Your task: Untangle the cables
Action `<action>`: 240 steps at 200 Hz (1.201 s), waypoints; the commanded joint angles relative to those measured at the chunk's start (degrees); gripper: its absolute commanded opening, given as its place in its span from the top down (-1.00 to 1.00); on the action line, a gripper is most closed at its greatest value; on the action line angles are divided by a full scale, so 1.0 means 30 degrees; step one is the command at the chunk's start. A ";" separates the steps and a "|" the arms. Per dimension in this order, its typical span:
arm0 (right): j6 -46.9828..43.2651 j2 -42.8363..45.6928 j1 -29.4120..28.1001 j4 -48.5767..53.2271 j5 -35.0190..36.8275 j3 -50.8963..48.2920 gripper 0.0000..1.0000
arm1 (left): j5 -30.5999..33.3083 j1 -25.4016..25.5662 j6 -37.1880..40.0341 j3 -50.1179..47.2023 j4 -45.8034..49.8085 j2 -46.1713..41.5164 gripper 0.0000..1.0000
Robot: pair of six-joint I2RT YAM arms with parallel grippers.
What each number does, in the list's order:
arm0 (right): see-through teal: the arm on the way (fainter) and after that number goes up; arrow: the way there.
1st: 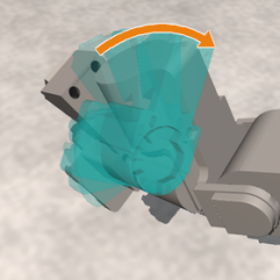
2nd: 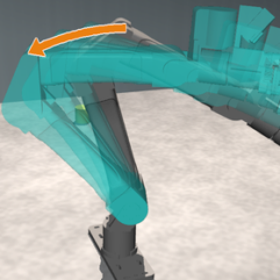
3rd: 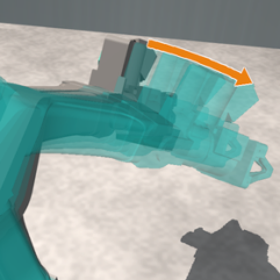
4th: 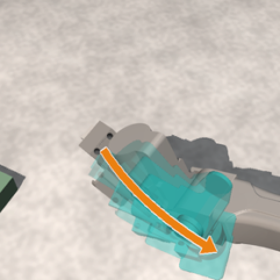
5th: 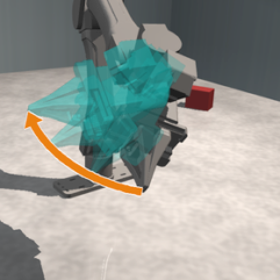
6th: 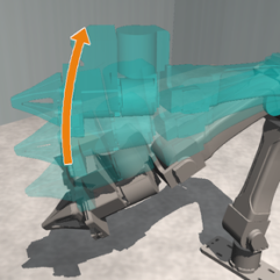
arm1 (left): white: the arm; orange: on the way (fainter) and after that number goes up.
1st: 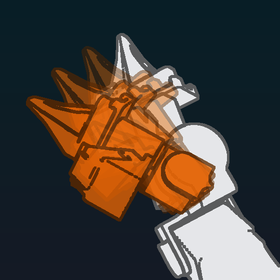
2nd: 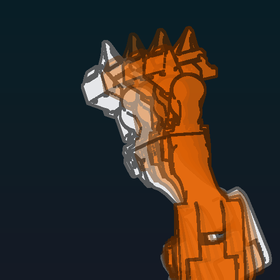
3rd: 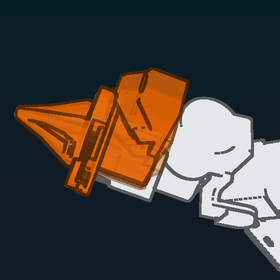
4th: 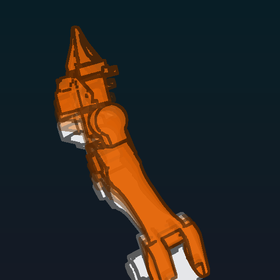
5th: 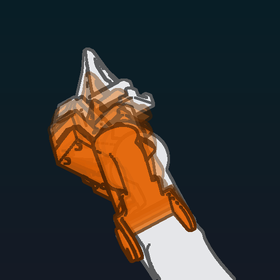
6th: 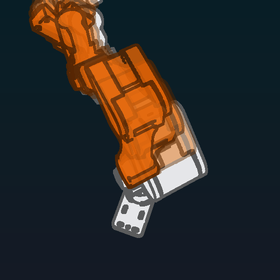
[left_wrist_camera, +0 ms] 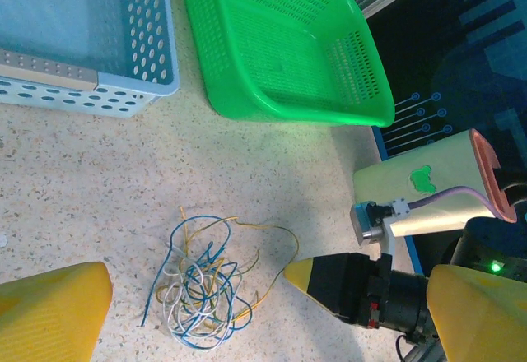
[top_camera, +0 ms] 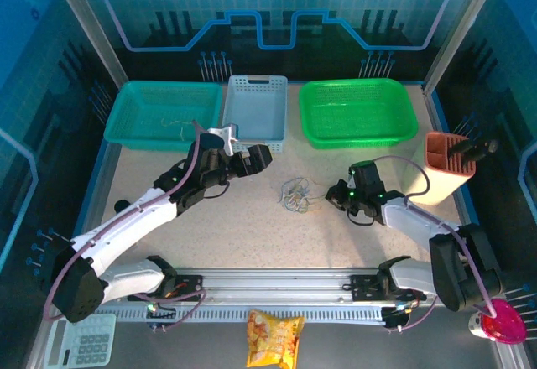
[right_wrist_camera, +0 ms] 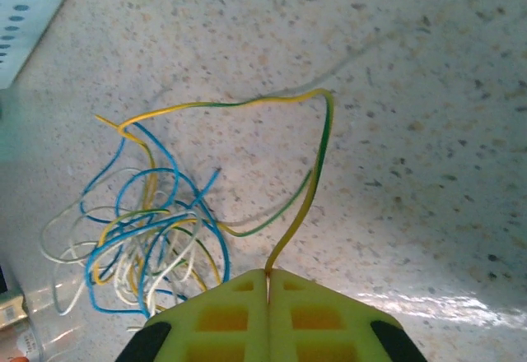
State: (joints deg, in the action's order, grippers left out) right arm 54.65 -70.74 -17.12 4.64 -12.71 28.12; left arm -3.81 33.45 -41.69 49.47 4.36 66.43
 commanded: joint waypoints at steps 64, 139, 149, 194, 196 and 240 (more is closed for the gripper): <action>-0.5613 0.2653 -0.0975 0.3318 -0.0882 0.5969 1.00 | 0.0568 0.0218 -0.0074 0.0312 -0.0364 0.0116 -0.99; -0.8181 0.3677 -0.3618 0.2410 -0.2520 0.9013 1.00 | 0.0739 0.0209 0.0058 0.0044 -0.0605 0.0214 -0.99; -0.8247 0.4035 -0.3770 0.1914 -0.2679 0.8875 1.00 | 0.0787 0.0216 0.0004 -0.0091 -0.0706 0.0192 -0.99; -0.8518 0.4991 -0.3886 0.1370 -0.2474 0.8348 1.00 | 0.0501 0.0187 -0.0616 -0.0403 -0.1437 0.0183 -0.98; -0.8505 0.5002 -0.3883 0.1327 -0.2509 0.8336 1.00 | 0.0449 0.0202 -0.0644 -0.0406 -0.1493 0.0195 -0.98; -0.7994 0.5723 -0.3900 -0.0046 -0.2920 0.7584 1.00 | -0.0098 0.0187 -0.0447 -0.0546 -0.1915 0.0122 -0.99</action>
State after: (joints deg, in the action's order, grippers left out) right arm 30.59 -55.46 -28.23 8.29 -20.01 51.94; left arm -2.81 33.56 -43.22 49.28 0.73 66.78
